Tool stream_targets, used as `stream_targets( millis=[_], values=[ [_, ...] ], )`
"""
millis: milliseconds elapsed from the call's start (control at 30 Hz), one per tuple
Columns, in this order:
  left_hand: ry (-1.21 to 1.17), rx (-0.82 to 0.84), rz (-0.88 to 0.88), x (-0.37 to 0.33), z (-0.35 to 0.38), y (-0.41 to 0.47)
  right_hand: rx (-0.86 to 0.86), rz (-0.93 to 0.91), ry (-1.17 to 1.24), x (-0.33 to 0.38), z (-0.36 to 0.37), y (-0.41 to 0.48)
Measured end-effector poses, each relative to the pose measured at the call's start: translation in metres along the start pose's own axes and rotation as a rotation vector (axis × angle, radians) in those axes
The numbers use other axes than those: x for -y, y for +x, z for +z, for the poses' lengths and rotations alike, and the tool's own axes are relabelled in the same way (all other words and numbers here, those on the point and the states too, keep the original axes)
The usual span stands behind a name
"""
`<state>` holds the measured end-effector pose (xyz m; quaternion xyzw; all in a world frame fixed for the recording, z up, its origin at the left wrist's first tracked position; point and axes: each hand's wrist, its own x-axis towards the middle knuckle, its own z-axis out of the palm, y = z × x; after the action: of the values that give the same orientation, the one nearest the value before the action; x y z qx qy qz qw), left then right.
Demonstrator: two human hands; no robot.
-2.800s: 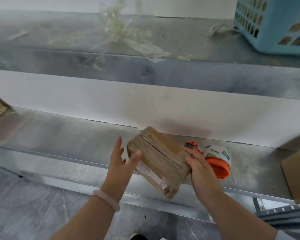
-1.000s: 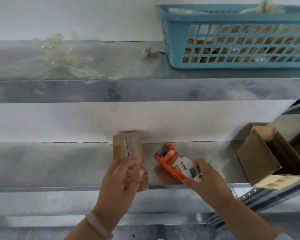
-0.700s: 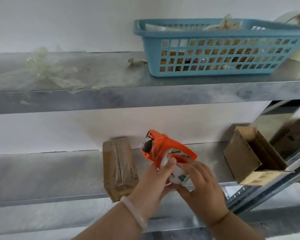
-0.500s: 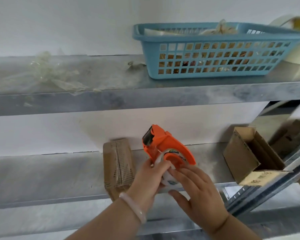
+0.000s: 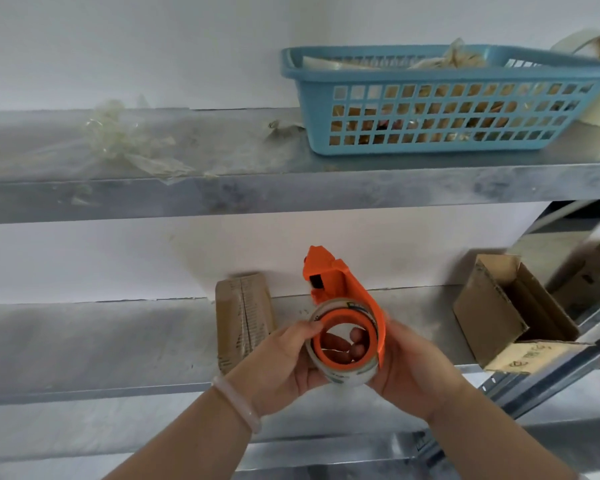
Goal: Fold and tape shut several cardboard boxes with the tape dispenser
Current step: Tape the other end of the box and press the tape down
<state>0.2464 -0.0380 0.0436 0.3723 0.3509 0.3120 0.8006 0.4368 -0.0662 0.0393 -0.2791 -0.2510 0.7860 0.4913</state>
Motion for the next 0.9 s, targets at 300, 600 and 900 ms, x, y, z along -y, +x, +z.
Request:
stream_targets(
  millis=[300,600,900],
  values=[
    [-0.062,-0.171,0.104,-0.026,-0.025,-0.002,0.116,-0.099,-0.619,0.013,0.002,-0.005],
    [0.172,-0.198,0.062,-0.046,-0.04,-0.013,0.111,-0.189,-1.602,0.014,0.007,-0.013],
    [0.628,-0.425,0.273,-0.044,-0.042,-0.017,0.136,-0.255,-1.857,0.001,-0.002,-0.007]
  ],
)
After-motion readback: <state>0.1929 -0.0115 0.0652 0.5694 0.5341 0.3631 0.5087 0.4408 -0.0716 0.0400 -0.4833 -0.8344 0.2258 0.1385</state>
